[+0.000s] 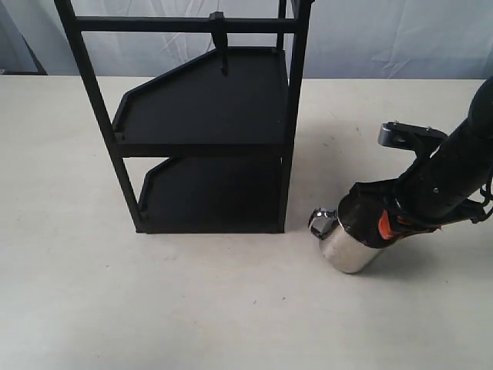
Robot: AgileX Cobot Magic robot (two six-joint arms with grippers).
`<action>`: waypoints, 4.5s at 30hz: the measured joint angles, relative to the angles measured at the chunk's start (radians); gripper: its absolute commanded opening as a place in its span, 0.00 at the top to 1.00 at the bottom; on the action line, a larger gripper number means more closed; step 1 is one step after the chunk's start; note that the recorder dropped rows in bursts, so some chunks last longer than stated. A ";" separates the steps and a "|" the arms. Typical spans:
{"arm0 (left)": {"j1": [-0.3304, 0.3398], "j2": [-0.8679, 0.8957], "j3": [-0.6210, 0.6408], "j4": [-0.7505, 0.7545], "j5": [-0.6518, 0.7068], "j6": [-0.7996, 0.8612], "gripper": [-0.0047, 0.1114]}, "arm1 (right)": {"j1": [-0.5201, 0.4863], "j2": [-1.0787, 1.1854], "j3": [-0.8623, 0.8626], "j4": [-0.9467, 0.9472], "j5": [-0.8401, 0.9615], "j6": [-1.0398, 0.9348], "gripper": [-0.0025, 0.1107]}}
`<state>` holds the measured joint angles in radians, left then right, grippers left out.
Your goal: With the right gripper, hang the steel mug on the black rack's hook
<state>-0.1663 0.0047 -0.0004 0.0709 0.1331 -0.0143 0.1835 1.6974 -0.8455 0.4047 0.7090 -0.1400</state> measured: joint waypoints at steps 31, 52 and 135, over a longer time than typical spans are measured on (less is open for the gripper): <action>0.000 0.000 0.000 0.000 0.000 0.000 0.95 | 0.268 -0.372 0.076 1.006 -0.062 -0.233 0.99; 0.000 0.000 0.000 0.000 0.000 0.000 0.95 | 0.268 -0.279 0.080 1.091 -0.183 -0.253 0.99; 0.000 0.000 0.000 0.000 0.000 0.000 0.95 | 0.271 -0.822 0.076 0.271 0.060 0.063 0.99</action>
<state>-0.1663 0.0047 -0.0004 0.0709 0.1331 -0.0143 0.4549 0.8755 -0.7692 0.6761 0.7687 -0.0772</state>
